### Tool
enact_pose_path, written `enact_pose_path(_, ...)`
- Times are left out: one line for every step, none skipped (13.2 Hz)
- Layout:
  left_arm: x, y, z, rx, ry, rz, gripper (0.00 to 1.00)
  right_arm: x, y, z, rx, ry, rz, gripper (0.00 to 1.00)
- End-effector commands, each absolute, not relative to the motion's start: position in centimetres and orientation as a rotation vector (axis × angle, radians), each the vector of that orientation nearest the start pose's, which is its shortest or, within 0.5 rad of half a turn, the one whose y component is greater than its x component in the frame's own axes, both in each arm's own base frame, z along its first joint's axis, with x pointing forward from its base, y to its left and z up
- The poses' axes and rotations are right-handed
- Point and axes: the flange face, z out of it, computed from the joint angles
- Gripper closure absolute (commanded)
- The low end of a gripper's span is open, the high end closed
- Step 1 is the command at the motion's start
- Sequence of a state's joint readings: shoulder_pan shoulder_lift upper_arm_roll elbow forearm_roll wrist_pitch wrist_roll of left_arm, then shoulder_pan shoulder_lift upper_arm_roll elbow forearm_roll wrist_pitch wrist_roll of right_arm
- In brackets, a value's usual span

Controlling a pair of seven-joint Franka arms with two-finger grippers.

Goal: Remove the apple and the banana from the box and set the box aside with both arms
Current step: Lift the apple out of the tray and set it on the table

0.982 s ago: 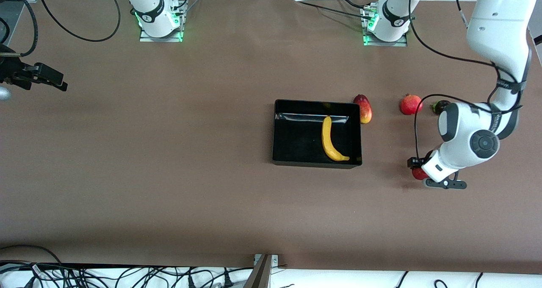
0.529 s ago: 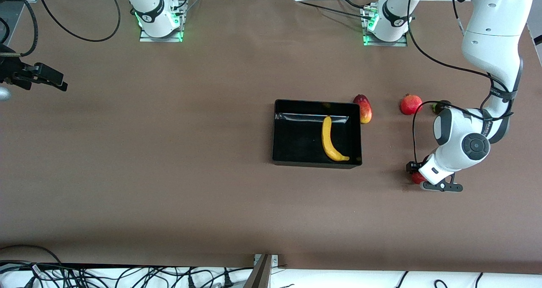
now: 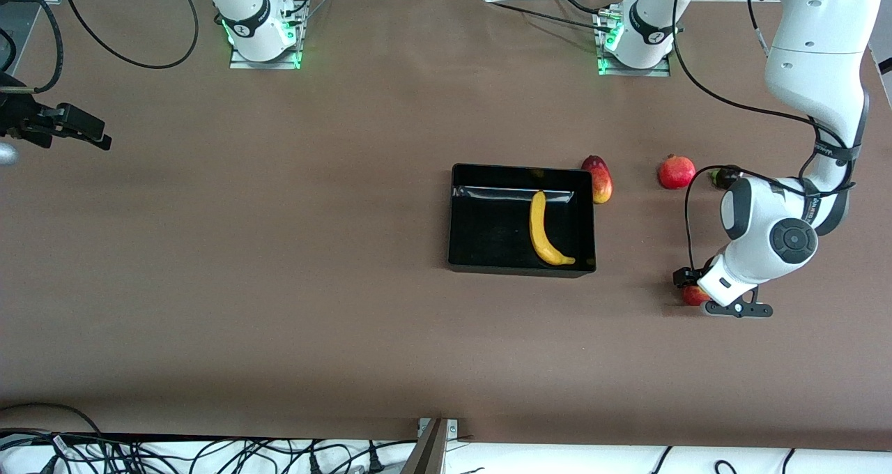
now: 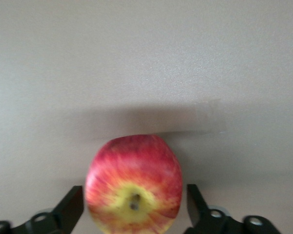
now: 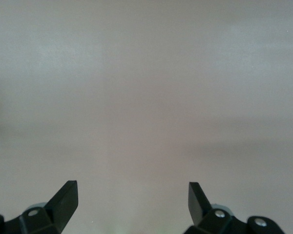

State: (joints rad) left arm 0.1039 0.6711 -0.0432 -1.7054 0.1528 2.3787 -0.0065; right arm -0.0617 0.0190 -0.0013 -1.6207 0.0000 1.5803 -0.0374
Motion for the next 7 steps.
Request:
enact_pose_path(67.0, 2.7, 27.0, -3.101, -0.067, 0.04, 0.0, 55.6, -3.1, 59.4, -3.134, 0.048, 0.101, 0.0)
enact_pose_path(66.7, 0.0, 29.5, -3.143, -0.142, 0.05, 0.0, 55.6, -3.1, 59.4, -3.134, 0.048, 0.098, 0.0)
enact_pose_path(66.2, -3.9, 31.5, -3.174, -0.243, 0.077, 0.0, 55.6, -3.1, 59.4, -3.134, 0.048, 0.098, 0.0)
enact_pose_path(65.5, -8.3, 32.4, -3.163, -0.382, 0.105, 0.0, 55.6, -3.1, 59.4, -3.134, 0.048, 0.101, 0.0)
enact_pose_path(64.7, -12.5, 32.3, -3.14, -0.484, 0.115, 0.0, 55.6, -3.1, 59.4, -3.134, 0.048, 0.098, 0.0)
enact_pose_path(63.7, -16.9, 30.8, -3.12, -0.507, 0.136, 0.0, 55.6, -3.1, 59.4, -3.134, 0.048, 0.098, 0.0)
enact_pose_path(62.9, -19.9, 28.9, -3.114, -0.502, 0.151, 0.0, 55.6, -3.1, 59.4, -3.134, 0.048, 0.098, 0.0)
